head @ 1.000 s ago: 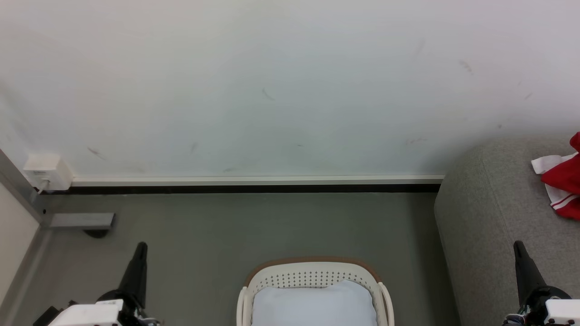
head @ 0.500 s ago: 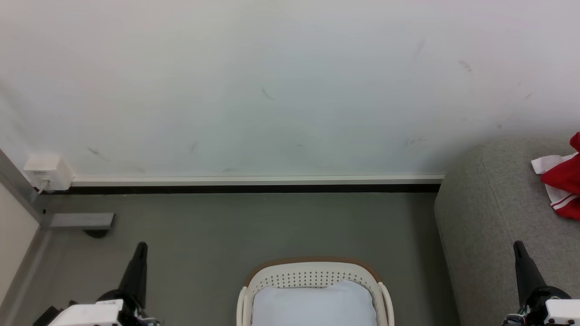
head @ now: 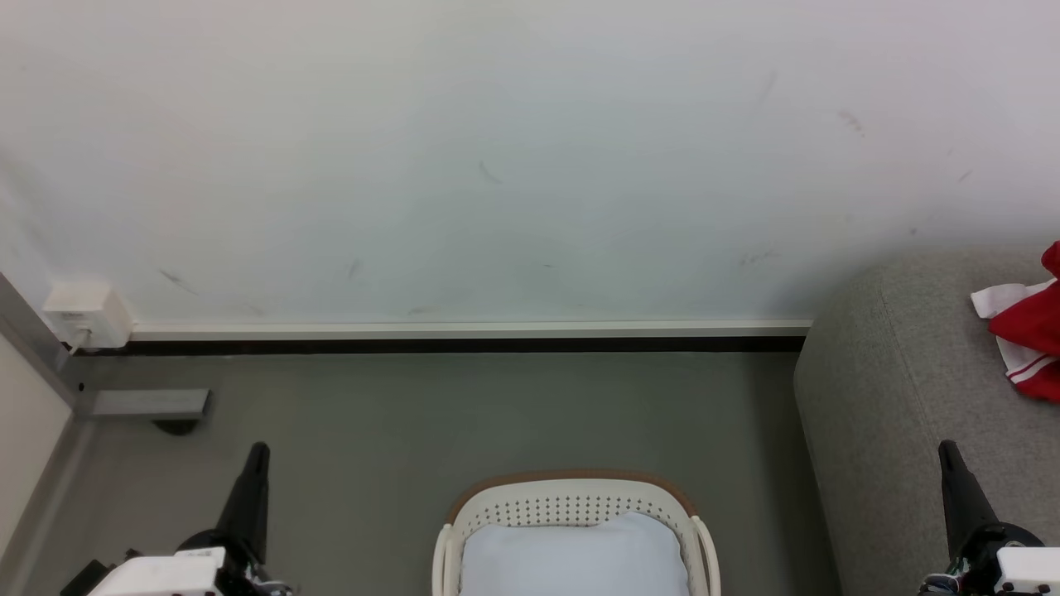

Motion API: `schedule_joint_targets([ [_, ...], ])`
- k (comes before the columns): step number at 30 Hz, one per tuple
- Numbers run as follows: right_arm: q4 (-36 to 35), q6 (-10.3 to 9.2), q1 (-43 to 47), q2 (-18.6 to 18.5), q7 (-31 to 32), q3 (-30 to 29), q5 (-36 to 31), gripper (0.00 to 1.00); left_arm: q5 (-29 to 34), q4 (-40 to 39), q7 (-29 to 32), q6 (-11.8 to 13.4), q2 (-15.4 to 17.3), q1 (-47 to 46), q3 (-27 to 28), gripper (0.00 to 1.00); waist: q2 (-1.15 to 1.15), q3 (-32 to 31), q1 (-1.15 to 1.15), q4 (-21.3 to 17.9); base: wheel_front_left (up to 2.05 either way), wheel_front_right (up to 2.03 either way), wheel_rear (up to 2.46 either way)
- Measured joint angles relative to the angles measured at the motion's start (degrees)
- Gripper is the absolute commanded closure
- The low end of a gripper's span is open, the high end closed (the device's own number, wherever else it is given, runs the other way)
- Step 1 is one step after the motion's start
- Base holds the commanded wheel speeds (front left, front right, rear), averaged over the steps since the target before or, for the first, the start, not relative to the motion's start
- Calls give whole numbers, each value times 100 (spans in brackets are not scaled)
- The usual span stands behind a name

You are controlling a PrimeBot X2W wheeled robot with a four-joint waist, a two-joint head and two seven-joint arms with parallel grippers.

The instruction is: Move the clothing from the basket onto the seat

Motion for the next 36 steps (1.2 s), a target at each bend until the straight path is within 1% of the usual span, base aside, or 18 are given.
schedule_joint_targets([
  [36,0,0,0,0,0,0,0,100,0,-1,0,0,0,-1,0,100,0,0,0,0,0,0,0],
])
